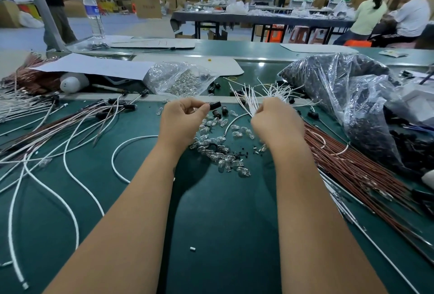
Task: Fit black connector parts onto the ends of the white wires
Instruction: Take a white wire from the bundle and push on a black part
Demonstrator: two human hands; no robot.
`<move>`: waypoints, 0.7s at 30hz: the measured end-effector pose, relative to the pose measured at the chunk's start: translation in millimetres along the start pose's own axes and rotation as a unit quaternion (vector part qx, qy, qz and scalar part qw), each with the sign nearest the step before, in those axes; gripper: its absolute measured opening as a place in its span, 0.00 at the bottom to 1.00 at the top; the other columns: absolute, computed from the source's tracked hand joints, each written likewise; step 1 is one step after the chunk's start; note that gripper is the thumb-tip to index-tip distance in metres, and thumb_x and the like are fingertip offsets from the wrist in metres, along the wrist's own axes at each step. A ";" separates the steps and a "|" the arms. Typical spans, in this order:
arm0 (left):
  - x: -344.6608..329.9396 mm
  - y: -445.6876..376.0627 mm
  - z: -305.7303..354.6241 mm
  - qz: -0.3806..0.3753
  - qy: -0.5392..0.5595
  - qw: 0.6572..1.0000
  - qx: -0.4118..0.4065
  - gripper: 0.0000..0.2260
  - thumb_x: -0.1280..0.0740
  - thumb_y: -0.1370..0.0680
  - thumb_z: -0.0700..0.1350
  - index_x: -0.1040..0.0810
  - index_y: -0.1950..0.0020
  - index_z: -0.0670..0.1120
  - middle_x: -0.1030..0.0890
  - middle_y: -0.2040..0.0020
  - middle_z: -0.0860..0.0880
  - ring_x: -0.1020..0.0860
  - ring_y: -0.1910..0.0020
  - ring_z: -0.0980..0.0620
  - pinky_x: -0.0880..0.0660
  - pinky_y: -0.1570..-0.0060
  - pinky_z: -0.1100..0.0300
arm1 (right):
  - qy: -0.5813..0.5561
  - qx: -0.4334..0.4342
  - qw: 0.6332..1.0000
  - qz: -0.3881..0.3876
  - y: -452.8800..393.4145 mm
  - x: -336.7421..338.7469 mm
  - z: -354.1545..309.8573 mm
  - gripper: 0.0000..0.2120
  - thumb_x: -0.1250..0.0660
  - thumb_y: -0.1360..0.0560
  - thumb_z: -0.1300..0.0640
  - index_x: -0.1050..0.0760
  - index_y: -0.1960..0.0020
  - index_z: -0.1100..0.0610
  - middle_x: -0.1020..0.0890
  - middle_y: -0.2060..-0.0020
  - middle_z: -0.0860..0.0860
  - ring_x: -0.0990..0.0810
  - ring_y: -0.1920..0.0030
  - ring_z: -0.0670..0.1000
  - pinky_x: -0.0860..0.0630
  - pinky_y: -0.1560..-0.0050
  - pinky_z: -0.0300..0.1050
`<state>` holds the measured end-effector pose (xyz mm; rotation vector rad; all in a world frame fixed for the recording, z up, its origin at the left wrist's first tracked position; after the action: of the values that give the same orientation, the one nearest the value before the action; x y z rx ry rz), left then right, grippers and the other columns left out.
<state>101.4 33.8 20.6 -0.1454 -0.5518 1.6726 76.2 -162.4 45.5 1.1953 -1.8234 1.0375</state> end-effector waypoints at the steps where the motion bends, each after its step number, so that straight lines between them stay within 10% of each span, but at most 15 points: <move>1: 0.8 -0.3 -1.3 0.004 -0.002 1.000 0.001 0.04 0.30 0.24 0.44 0.18 0.59 0.48 0.32 0.72 0.47 0.39 0.75 0.56 0.40 0.75 0.67 | 0.058 -0.020 0.998 0.000 1.0 3.8 6.9 0.06 0.40 0.28 0.62 0.27 0.53 0.57 0.20 0.54 0.54 0.23 0.51 0.56 0.30 0.52 0.48; 5: 0.4 -1.7 -5.8 0.006 -0.023 1.000 -0.002 0.04 0.29 0.24 0.44 0.19 0.59 0.48 0.31 0.73 0.48 0.38 0.74 0.54 0.38 0.73 0.65 | 0.134 -0.089 0.985 -0.069 5.5 -2.1 23.2 0.07 0.37 0.27 0.60 0.32 0.50 0.54 0.23 0.48 0.56 0.27 0.42 0.60 0.36 0.48 0.51; 10: -4.7 -1.3 -11.9 -0.015 -0.047 0.999 0.014 0.04 0.29 0.24 0.43 0.19 0.59 0.49 0.31 0.76 0.56 0.35 0.75 0.56 0.35 0.69 0.63 | 0.094 -0.096 0.991 -0.020 4.0 0.5 24.2 0.06 0.37 0.28 0.64 0.32 0.59 0.56 0.26 0.62 0.53 0.26 0.55 0.58 0.34 0.55 0.48; 17: -7.4 0.2 -7.1 -0.029 -0.045 0.998 0.010 0.02 0.30 0.24 0.42 0.18 0.57 0.47 0.28 0.70 0.47 0.33 0.71 0.52 0.35 0.68 0.62 | 0.010 0.075 0.972 0.223 6.6 21.8 -7.1 0.09 0.36 0.24 0.63 0.20 0.48 0.53 0.18 0.56 0.53 0.24 0.52 0.55 0.34 0.54 0.44; 21: -8.1 1.3 -3.7 -0.033 -0.042 0.999 0.009 0.02 0.30 0.24 0.40 0.18 0.56 0.45 0.27 0.70 0.44 0.33 0.71 0.51 0.35 0.68 0.62 | -0.176 0.166 0.962 0.124 9.5 -6.4 -32.2 0.05 0.32 0.24 0.61 0.18 0.52 0.55 0.19 0.57 0.50 0.24 0.55 0.48 0.32 0.58 0.38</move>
<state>103.2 26.9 15.0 -0.0441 -0.5989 1.6253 73.4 -128.8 51.3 1.4498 -2.1759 1.3851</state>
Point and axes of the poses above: each hand's wrist, its own y-axis away from the middle knuckle, its own x-axis out of the back of the hand, z = x × y, the point moved 7 cm from there along -y, towards the middle knuckle
